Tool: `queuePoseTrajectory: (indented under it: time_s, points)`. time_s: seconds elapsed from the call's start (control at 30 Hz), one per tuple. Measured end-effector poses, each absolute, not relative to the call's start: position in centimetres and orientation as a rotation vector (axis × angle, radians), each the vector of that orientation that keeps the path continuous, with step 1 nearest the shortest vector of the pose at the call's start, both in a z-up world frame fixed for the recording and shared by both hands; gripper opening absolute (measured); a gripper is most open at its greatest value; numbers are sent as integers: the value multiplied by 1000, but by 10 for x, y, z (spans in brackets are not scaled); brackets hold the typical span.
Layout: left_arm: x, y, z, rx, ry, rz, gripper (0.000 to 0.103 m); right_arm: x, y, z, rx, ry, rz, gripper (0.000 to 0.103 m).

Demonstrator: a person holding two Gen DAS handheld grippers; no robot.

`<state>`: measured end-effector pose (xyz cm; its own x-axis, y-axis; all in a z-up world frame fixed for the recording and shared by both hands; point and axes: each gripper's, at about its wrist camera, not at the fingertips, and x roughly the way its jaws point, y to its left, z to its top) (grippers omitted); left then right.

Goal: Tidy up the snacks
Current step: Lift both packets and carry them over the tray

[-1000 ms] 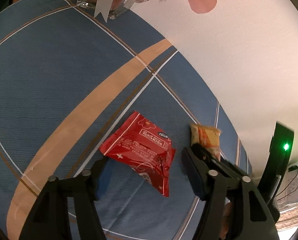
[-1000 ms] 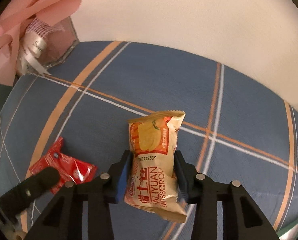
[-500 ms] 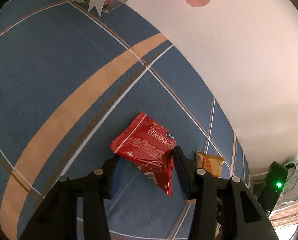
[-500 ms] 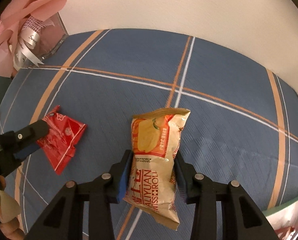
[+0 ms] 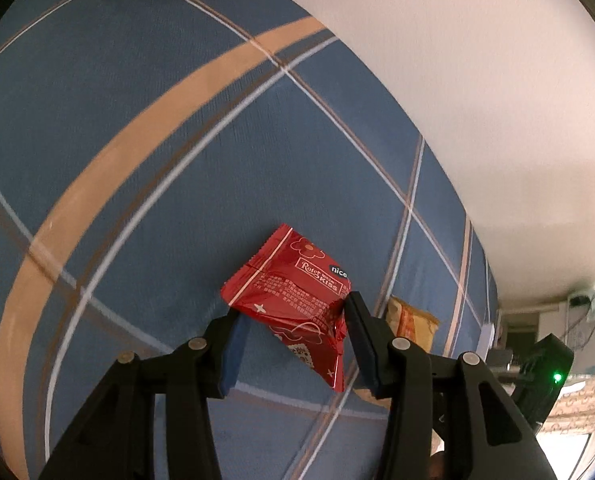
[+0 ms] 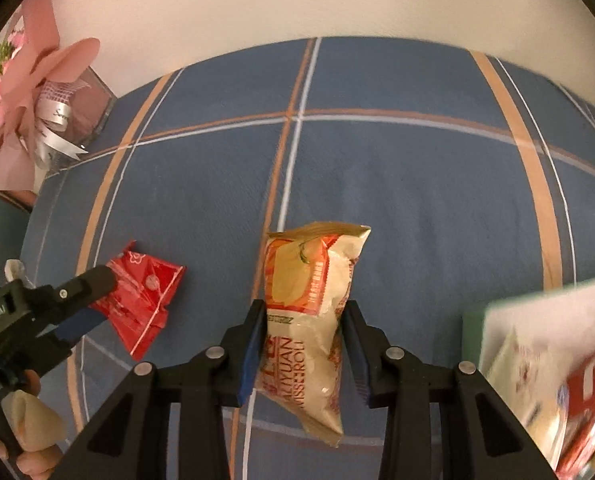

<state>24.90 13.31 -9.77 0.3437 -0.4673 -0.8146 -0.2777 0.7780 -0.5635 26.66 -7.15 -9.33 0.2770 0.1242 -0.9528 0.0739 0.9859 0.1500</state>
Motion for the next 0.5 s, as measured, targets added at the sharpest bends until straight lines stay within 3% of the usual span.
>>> queuePoseTrajectory:
  time_s: [0.33,0.5]
  points:
    - [200,103,-106,-631,1379,-211,49,223,-66,-82,224,1307,32,41]
    - [192,98,-99,-567,1363,-169,52,215,-74,-79,234,1302,35,43]
